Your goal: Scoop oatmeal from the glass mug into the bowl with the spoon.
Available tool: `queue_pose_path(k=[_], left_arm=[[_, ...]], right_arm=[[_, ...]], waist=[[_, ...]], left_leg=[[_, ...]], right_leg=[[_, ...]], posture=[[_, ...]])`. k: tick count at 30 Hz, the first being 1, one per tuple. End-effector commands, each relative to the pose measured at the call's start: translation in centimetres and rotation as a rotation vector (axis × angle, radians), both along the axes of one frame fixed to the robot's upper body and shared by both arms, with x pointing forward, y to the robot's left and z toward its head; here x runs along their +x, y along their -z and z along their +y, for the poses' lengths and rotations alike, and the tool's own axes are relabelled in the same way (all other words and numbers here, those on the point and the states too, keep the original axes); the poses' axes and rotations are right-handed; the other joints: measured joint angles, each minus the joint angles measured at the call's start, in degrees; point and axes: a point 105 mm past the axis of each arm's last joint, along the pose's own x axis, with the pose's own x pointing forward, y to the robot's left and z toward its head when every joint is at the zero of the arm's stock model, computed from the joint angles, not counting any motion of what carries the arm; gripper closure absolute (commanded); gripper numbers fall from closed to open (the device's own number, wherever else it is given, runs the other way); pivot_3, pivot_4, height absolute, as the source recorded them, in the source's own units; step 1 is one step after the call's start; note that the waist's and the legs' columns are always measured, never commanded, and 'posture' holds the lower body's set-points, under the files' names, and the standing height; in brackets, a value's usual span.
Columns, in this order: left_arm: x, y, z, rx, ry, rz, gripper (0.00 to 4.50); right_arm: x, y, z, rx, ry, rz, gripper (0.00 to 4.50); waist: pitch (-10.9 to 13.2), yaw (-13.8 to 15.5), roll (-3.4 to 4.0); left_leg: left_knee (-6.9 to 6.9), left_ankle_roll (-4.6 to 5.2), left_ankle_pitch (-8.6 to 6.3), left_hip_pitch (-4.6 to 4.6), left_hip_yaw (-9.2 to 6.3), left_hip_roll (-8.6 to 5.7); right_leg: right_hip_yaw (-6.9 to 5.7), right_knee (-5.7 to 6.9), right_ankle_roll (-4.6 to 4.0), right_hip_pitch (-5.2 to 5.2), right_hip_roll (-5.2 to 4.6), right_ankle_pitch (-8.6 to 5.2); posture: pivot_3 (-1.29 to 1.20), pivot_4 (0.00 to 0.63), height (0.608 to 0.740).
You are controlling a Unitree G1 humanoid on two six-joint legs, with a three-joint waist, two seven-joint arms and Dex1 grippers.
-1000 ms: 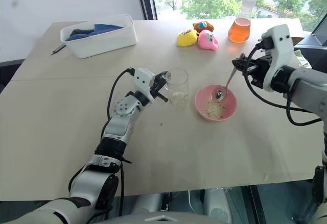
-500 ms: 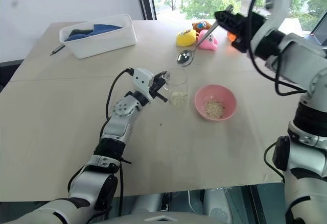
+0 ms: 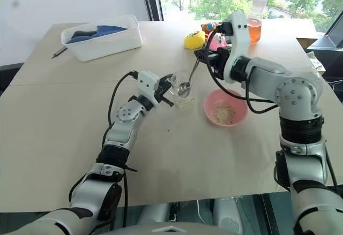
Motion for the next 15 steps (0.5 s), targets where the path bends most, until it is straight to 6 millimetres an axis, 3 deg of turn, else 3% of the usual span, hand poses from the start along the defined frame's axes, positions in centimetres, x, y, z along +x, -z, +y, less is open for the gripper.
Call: queue_pose_path(k=[1, 2, 10, 15], left_arm=[[-0.3, -1.1, 0.6, -0.002, -0.013, -0.044, 4.50], [-0.3, -1.0, 0.7, -0.001, -0.015, -0.043, 4.50], [-0.8, -0.8, 1.3, 0.005, -0.029, -0.033, 4.50], [-1.2, -0.6, 3.4, -0.035, -0.095, -0.003, 4.50]], right_arm=[[-0.4, -1.4, 0.0, 0.023, 0.000, -0.076, 3.06], [-0.3, -1.7, -0.1, 0.034, 0.006, -0.080, 2.61], [0.8, -4.5, -2.8, 0.150, 0.096, -0.127, 2.61], [2.5, -4.8, -7.9, 0.145, 0.276, -0.147, 2.61]], waist=[[0.0, 0.0, 0.00], [0.0, 0.0, 0.00], [0.0, 0.0, 0.00], [0.0, 0.0, 0.00]], left_leg=[[0.00, 0.00, 0.00, 0.00, 0.00, 0.00], [0.00, 0.00, 0.00, 0.00, 0.00, 0.00], [0.00, 0.00, 0.00, 0.00, 0.00, 0.00], [0.00, 0.00, 0.00, 0.00, 0.01, 0.00]], right_leg=[[-0.01, 0.00, 0.00, 0.00, 0.00, 0.00], [-0.01, 0.00, 0.00, 0.00, 0.00, 0.00], [-0.01, 0.00, 0.00, 0.00, 0.00, 0.00], [0.00, -0.02, 0.00, 0.00, 0.00, 0.00]], posture=[[0.00, 0.150, 0.740], [0.00, 0.150, 0.740], [0.00, 0.150, 0.740], [0.00, 0.150, 0.740]])
